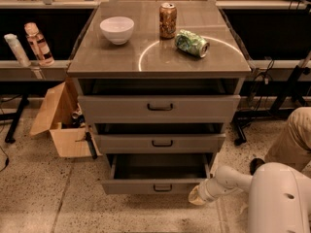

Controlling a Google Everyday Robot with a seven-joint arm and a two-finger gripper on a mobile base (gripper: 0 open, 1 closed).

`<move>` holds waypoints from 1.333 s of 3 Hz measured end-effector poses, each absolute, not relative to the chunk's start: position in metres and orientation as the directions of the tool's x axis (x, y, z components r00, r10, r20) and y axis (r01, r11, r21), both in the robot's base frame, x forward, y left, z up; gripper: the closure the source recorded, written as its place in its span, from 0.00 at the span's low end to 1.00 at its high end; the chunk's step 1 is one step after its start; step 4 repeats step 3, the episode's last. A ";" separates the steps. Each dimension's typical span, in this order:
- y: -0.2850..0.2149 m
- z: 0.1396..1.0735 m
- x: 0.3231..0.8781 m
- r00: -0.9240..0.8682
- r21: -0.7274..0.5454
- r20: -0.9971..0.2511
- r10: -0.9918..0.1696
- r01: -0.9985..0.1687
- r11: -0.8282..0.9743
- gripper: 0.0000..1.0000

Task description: Close bottom drawer

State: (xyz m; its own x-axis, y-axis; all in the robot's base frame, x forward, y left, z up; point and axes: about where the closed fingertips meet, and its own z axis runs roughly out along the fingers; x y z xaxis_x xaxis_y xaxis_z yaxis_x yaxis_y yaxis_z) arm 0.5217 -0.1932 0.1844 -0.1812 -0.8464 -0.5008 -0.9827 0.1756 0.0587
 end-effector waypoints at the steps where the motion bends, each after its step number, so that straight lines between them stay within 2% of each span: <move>1: -0.216 0.183 0.542 -0.240 0.027 -0.483 -0.842 -0.965 0.260 0.22; 2: -0.227 0.187 0.565 -0.245 -0.009 -0.477 -0.844 -0.959 0.284 0.00; 4: -0.227 0.187 0.565 -0.245 -0.009 -0.477 -0.844 -0.959 0.284 0.00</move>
Offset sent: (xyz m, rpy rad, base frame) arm 0.0671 -0.0536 0.0131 -0.0650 -0.1006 -0.1542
